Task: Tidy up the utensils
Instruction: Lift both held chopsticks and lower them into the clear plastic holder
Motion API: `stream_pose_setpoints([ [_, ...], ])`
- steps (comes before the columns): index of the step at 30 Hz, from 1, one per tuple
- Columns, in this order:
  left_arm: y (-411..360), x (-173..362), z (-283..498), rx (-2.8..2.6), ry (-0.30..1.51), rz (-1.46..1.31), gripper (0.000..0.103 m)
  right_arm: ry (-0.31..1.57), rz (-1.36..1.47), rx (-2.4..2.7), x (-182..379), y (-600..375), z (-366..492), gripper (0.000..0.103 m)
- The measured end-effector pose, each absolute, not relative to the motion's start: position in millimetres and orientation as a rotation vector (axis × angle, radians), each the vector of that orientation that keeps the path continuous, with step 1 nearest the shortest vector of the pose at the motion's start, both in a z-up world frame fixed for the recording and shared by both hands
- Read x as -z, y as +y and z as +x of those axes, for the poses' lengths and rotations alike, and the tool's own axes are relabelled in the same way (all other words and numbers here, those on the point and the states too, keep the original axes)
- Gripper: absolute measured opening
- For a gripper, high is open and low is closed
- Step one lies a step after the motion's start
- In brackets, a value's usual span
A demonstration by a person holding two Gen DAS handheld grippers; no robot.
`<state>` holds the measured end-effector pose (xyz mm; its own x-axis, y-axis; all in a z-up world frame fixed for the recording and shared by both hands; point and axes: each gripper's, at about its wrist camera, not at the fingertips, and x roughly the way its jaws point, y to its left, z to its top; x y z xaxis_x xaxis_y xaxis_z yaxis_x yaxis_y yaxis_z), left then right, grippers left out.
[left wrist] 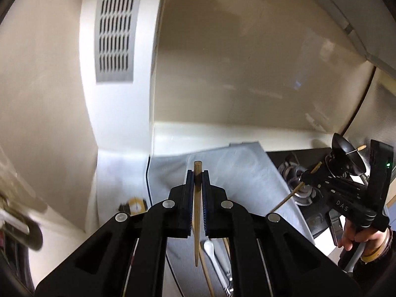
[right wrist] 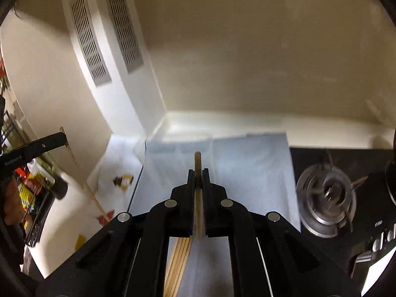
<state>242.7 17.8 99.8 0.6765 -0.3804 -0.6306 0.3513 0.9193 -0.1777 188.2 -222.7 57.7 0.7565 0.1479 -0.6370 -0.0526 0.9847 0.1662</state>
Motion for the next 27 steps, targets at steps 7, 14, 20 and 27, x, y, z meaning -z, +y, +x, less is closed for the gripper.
stream_pose_setpoints([
  [7, 5, -142, 260, 0.439, 0.586, -0.039, 0.006, 0.585, 0.087, -0.104, -121, -221, 200, 0.006],
  [14, -11, -170, 285, 0.424, 0.45, -0.049, 0.006, 0.436, 0.047, -0.128, -176, -205, 221, 0.006],
  [20, -19, -164, 303, 0.415, 0.394, -0.074, 0.006, 0.433, 0.025, -0.112, -166, -193, 254, 0.006],
  [27, -21, -170, 310, 0.419, 0.356, -0.096, 0.006, 0.532, 0.057, -0.096, -130, -197, 279, 0.006],
])
